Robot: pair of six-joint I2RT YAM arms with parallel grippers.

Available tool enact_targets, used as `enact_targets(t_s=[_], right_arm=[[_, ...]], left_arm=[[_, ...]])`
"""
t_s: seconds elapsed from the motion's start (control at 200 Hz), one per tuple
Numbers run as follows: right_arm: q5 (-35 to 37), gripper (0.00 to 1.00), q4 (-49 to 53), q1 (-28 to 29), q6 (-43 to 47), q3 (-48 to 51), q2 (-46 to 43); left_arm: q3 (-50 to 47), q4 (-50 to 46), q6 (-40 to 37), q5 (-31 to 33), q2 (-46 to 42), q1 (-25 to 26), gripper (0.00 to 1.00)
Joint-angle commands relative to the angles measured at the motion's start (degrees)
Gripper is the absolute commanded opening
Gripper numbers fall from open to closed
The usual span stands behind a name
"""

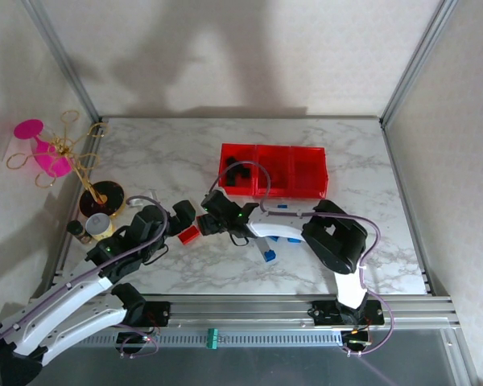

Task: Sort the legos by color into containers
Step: Pick up the lego from the center of the table.

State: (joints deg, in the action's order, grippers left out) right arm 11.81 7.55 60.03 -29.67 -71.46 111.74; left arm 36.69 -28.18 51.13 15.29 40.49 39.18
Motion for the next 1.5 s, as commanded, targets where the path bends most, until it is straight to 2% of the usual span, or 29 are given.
enact_targets(t_s=[0.0, 0.285, 0.491, 1.001, 1.237, 1.497], right_arm=[[-0.5, 0.80, -1.0, 0.4, -2.2, -5.1, 3.5], [2.1, 0.79, 3.5, 0.5, -2.7, -12.7, 11.1], [2.7, 0.70, 3.4, 0.3, -3.4, -11.8, 11.6], [4.5, 0.39, 3.6, -0.1, -3.4, -7.2, 7.9], [5.0, 0.31, 2.4, -0.4, -3.1, -5.3, 4.6], [5.0, 0.27, 0.6, -2.5, -3.6, -0.1, -4.6]], left_arm=[[-0.9, -3.0, 2.0, 3.0, -1.8, 0.2, 1.00], [-1.1, -4.2, 2.4, 4.0, -4.0, 0.0, 1.00], [-1.1, -2.9, 2.0, 3.5, -2.7, 0.1, 1.00], [0.1, 0.0, 1.1, 1.5, 1.8, 0.1, 1.00], [0.1, 0.4, 1.7, 1.1, 0.8, 0.1, 1.00], [0.4, 3.5, 1.6, -1.6, 2.7, 0.1, 0.99]])
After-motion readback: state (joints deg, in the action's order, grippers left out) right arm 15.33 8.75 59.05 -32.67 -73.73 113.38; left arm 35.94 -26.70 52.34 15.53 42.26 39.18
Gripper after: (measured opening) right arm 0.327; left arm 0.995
